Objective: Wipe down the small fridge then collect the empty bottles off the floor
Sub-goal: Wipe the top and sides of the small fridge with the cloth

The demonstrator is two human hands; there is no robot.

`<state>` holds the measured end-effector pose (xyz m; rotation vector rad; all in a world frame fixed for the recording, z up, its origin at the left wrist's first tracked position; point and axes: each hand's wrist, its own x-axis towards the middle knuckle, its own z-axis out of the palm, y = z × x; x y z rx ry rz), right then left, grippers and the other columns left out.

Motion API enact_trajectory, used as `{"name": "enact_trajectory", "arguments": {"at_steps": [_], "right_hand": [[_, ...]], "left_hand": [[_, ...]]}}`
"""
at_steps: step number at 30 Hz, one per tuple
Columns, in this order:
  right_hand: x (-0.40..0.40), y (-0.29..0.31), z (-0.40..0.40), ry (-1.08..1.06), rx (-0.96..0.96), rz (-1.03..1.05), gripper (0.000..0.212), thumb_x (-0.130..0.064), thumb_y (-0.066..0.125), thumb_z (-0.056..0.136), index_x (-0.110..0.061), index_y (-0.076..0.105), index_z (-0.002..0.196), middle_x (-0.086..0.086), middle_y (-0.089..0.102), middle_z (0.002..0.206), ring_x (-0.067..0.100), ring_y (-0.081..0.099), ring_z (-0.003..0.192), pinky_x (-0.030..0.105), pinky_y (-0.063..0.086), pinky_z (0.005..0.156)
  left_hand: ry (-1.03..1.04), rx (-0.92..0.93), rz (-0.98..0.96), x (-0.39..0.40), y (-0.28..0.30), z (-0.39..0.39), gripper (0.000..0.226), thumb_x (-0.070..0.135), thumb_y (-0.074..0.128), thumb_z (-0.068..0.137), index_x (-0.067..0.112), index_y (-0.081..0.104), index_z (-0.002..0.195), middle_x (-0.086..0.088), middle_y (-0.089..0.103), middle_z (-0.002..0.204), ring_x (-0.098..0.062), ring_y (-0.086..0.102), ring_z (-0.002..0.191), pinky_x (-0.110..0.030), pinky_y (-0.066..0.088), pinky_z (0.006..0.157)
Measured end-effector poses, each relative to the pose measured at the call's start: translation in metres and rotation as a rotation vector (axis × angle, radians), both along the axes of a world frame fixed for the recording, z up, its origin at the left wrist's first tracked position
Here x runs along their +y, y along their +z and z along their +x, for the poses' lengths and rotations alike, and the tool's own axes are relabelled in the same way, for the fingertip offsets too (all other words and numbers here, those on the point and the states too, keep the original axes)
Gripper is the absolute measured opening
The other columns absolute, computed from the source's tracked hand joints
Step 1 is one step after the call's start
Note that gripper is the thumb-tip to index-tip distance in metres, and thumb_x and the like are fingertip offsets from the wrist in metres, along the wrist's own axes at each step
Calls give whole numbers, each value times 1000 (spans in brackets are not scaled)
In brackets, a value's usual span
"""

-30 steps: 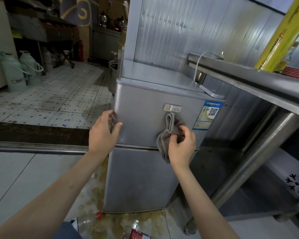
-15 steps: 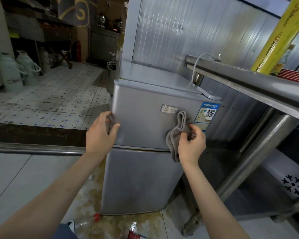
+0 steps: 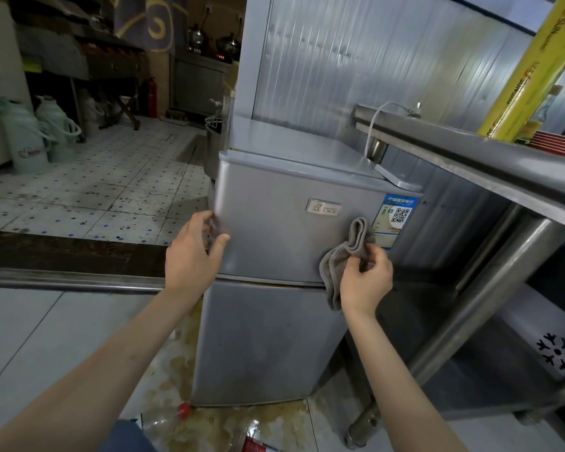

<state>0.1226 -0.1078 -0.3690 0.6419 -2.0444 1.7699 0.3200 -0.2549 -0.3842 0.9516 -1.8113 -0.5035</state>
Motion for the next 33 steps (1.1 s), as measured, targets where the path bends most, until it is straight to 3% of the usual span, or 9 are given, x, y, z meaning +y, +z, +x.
{"name": "enact_trajectory", "arguments": {"at_steps": [4,8,14,18,23,28,33], "right_hand": [[2,21,-11,21,61,-2,26,-8,60,83,-8,64,109,7,58,100,23,59,91,38,50,86],[2,33,-24,-19,73,-51,26,-8,61,82,-10,66,108,3,57,97,20,59,87,36,51,86],[3,21,-24,-75,13,-40,25,-12,60,87,-11,63,111,7,58,104,7,49,84,19,38,80],[4,9,-23,-86,-30,-38,25,-10,61,85,-9,63,110,12,60,103,10,50,83,30,46,83],[4,-14,-15,-43,42,18,26,-6,63,81,-8,65,106,13,60,97,26,60,87,38,50,83],[1,-24,-24,-101,-132,-86,23,-12,65,81,-10,64,104,12,66,98,26,62,91,44,51,85],[1,-32,-27,-121,-166,-84,21,-11,63,83,-10,63,104,13,66,98,26,63,90,40,51,85]], "left_hand": [[6,-6,6,-2,-1,-1,38,30,61,88,19,48,122,-2,63,110,-20,63,92,-35,48,78],[12,-12,6,-3,-3,-1,38,30,61,88,19,48,122,-1,62,110,-19,63,93,-30,42,76],[9,0,15,-3,-3,-1,39,30,62,88,19,49,123,-1,63,110,-20,63,92,-30,42,76],[8,5,28,-3,-2,-1,39,30,62,88,21,49,123,-1,63,110,-20,63,94,-32,44,78],[10,11,29,-3,-2,-2,38,30,62,87,21,49,122,-1,63,110,-20,64,93,-30,41,77],[0,19,57,-4,-2,-1,39,31,62,86,22,49,122,0,63,110,-21,64,92,-32,44,79],[-3,30,59,-4,-1,-1,39,30,63,86,21,50,121,0,63,107,-21,63,89,-32,45,79]]}}
